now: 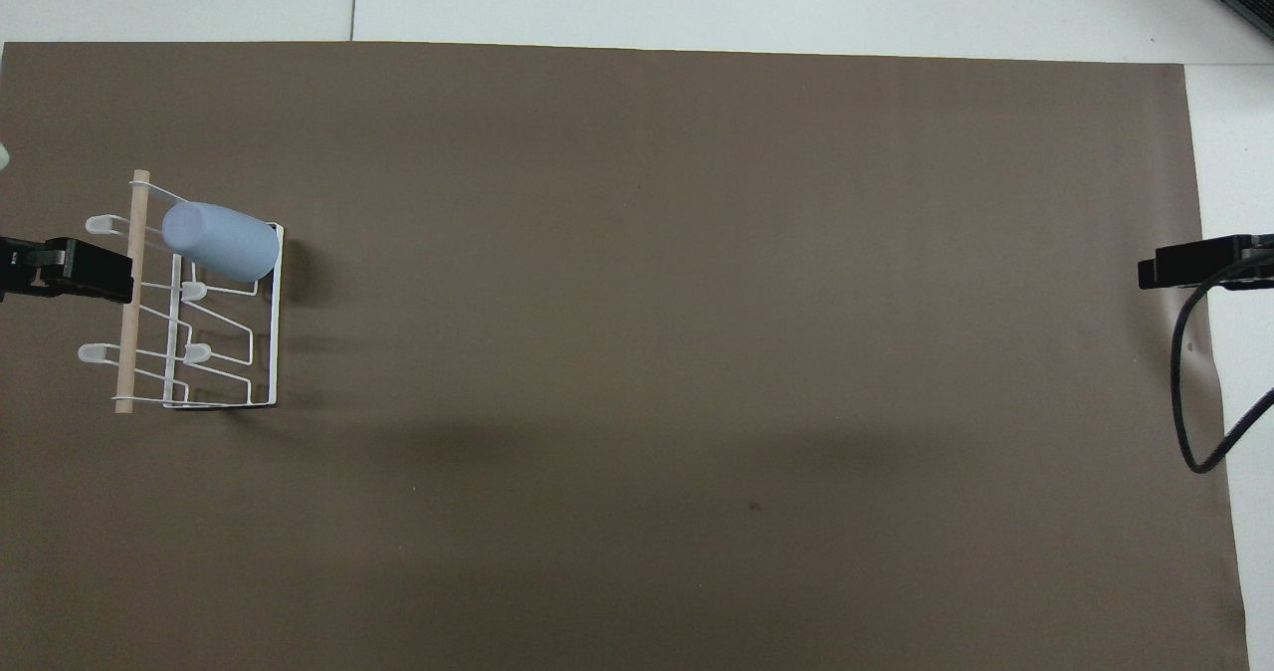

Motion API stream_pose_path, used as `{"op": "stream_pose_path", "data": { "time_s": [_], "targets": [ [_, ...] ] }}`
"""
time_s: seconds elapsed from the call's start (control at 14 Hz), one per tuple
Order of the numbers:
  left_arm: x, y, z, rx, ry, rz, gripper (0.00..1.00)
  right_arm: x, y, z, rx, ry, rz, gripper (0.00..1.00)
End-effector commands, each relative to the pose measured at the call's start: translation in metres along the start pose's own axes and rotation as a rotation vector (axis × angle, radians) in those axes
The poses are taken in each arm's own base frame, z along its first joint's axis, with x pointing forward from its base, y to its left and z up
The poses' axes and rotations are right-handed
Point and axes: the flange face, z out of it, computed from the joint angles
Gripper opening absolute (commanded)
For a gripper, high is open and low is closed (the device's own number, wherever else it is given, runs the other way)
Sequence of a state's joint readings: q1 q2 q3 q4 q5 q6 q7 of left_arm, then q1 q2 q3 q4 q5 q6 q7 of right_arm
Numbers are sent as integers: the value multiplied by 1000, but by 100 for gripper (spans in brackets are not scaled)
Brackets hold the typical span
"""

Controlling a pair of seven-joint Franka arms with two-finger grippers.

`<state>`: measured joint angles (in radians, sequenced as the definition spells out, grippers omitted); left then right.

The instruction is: Hang cup on cup holder

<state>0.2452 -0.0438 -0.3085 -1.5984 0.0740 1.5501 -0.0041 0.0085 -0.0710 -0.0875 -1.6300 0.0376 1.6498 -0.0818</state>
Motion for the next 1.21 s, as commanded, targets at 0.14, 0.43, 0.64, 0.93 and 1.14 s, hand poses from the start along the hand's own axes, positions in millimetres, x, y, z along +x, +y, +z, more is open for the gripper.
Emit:
{"op": "stream_pose_path", "data": {
  "time_s": [0.14,0.43,0.64,0.93,1.14],
  "targets": [
    [4,2,-10,-34,27,18,100,-6,1,-1,0,4,15,100],
    [9,-3,-9,-48,68,-15,100,-6,1,-2,0,6,15,100],
    [2,-21,5,-118,42,-53,100,-6,0,-1,1,4,12,100],
    [1,-17,4,-117,43,-27,100,-5,0,0,1,3,12,100],
    [2,-17,1,-112,43,-17,100,-5,0,1,1,1,12,100]
  ]
}}
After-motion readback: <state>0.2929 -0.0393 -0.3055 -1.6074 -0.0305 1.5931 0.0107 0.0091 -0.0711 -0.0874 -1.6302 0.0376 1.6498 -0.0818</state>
